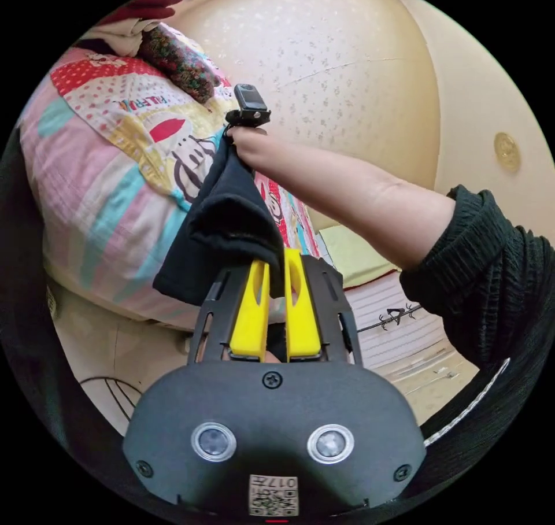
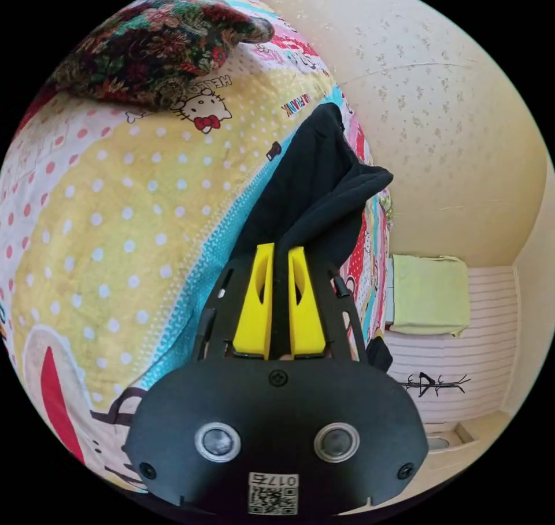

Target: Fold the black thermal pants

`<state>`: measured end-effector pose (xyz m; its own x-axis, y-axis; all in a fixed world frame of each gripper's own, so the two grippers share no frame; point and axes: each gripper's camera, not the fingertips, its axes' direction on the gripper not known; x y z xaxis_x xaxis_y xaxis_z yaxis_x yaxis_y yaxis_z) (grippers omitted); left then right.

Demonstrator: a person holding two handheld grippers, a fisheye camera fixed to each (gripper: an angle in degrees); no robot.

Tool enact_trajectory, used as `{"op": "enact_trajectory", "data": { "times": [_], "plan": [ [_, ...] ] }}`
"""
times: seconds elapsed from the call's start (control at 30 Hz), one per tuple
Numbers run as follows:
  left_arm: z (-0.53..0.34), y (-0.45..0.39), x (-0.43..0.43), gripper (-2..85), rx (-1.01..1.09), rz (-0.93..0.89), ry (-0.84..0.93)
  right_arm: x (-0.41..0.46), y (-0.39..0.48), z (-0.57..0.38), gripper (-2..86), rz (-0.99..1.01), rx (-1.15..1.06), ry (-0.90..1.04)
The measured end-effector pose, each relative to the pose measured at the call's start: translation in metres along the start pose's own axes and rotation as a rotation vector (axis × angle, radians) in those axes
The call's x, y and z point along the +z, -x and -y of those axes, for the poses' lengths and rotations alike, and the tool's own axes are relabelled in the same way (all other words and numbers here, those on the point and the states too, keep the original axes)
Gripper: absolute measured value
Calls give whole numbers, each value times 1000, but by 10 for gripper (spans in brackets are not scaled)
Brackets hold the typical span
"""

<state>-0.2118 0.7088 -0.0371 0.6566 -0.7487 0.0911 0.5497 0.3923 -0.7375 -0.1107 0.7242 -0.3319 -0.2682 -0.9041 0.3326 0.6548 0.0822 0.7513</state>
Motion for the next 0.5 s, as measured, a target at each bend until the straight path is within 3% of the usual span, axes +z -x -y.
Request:
{"op": "enact_trajectory", "data": {
  "times": [0.1, 0.3, 0.5],
  "plan": [
    [1, 7, -15, 56, -1, -12, 55, -23, -32, -15, 66, 113, 34, -49],
    [4, 29, -51, 59, -97, -37, 129, -108, -151, -134, 77, 549, 263, -396],
    [14, 18, -106, 59, -36, 13, -28, -125, -165, -316, 76, 877, 168, -502]
  ]
}}
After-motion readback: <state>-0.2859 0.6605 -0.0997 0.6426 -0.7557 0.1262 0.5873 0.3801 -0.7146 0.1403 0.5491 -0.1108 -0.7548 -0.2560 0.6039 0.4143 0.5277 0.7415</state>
